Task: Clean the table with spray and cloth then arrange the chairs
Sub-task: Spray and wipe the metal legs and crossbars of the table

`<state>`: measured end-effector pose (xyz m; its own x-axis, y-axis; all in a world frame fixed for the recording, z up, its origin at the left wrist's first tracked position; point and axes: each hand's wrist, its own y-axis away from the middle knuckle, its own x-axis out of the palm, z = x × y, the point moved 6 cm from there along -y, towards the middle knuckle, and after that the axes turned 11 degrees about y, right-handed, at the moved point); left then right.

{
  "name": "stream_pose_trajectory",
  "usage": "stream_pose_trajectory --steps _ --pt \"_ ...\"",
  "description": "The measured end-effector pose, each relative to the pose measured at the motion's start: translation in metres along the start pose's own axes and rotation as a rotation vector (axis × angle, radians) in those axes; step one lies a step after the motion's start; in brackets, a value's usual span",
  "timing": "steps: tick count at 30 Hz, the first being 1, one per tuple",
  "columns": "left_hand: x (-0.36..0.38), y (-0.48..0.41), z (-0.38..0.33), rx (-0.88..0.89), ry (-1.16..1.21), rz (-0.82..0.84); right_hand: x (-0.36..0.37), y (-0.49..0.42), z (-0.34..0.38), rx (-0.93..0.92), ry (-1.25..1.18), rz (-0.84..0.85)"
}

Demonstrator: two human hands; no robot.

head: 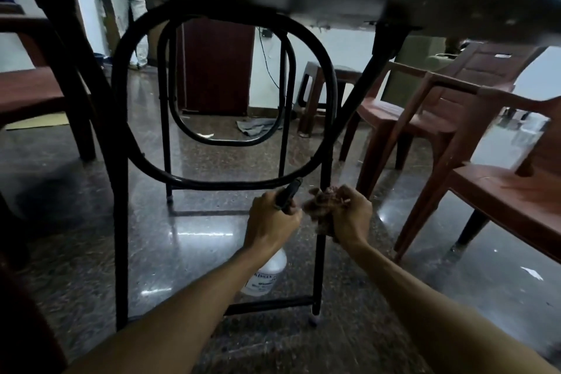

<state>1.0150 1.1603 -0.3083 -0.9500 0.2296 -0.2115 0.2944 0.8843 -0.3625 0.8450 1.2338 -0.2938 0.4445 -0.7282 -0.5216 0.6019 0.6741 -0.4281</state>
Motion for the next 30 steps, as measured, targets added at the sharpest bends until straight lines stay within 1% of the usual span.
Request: stream_pose_trajectory --steps 2,3,5,6,8,9,11,14,18,21,24,25,27,28,30 --pt "-0.005 0.002 -0.003 -0.011 0.002 -0.004 -0.012 -0.004 0.006 0.010 -0.080 -0.070" --pt "-0.009 0.003 -0.003 -0.014 0.007 -0.012 -0.016 -0.012 0.014 -0.041 -0.090 -0.114" --pt "-0.015 0.011 0.001 -0.021 -0.006 -0.018 -0.012 -0.023 0.026 -0.150 0.030 -0.125" --pt "-0.018 0.015 0.003 -0.020 -0.021 -0.020 -0.002 -0.021 0.021 -0.152 0.106 -0.078" --pt "-0.028 0.030 0.009 -0.042 -0.048 -0.022 0.023 0.005 0.000 -0.072 0.178 0.067" --pt "-0.037 0.039 0.013 -0.066 -0.046 -0.022 0.031 0.026 -0.007 -0.031 0.185 0.110" --pt "-0.057 0.054 0.019 -0.107 -0.049 -0.046 0.036 0.058 -0.011 0.010 0.197 0.131" --pt "-0.091 0.076 0.021 -0.119 -0.078 -0.081 0.048 0.084 0.005 -0.011 0.190 0.250" --pt "-0.139 0.110 0.018 -0.166 -0.119 -0.147 0.066 0.110 0.050 -0.071 0.162 0.412" --pt "-0.178 0.142 -0.009 -0.221 -0.133 -0.191 0.064 0.136 0.096 -0.074 0.097 0.541" --pt "-0.220 0.172 -0.050 -0.355 -0.083 -0.291 0.046 0.165 0.146 -0.087 0.069 0.682" --pt "-0.231 0.179 -0.062 -0.386 -0.079 -0.314 0.038 0.173 0.158 -0.083 0.083 0.696" --pt "-0.255 0.200 -0.103 -0.456 -0.076 -0.312 0.012 0.192 0.200 -0.068 0.073 0.755" --pt "-0.266 0.213 -0.130 -0.479 -0.097 -0.298 -0.005 0.203 0.222 -0.073 0.060 0.787" --pt "-0.289 0.231 -0.188 -0.506 -0.177 -0.321 -0.038 0.216 0.266 -0.084 0.070 0.856"
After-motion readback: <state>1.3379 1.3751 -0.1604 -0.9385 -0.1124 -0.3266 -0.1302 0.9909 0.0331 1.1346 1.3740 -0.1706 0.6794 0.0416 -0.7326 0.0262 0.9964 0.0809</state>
